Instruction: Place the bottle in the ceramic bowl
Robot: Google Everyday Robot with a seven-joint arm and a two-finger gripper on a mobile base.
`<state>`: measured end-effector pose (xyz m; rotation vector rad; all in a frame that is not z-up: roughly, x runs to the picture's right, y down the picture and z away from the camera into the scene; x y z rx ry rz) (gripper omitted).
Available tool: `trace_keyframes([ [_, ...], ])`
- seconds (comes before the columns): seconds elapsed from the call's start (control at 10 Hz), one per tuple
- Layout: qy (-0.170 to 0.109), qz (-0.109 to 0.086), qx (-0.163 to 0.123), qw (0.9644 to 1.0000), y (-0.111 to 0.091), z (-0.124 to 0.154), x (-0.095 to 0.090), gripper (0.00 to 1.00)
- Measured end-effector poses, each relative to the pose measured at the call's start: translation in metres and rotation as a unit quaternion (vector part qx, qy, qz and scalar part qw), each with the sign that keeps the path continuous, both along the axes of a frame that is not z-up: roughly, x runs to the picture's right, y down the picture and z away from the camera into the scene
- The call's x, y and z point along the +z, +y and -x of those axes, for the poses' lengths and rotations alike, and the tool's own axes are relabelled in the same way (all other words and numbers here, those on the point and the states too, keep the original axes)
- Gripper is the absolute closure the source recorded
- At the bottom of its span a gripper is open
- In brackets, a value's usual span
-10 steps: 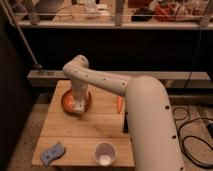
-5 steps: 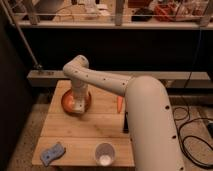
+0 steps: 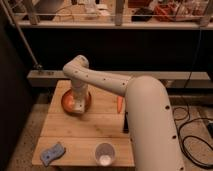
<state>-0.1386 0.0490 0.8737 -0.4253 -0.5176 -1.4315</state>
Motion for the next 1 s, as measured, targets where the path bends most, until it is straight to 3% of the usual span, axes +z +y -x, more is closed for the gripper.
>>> trace_keyframes([
  [0.7,-0.003,-0.001,-0.004,1.0,0.0,0.0006,-0.0001,0.74],
  [1.0,-0.005,-0.001,-0.005,1.0,-0.0005,0.0008,-0.0001,0.63],
])
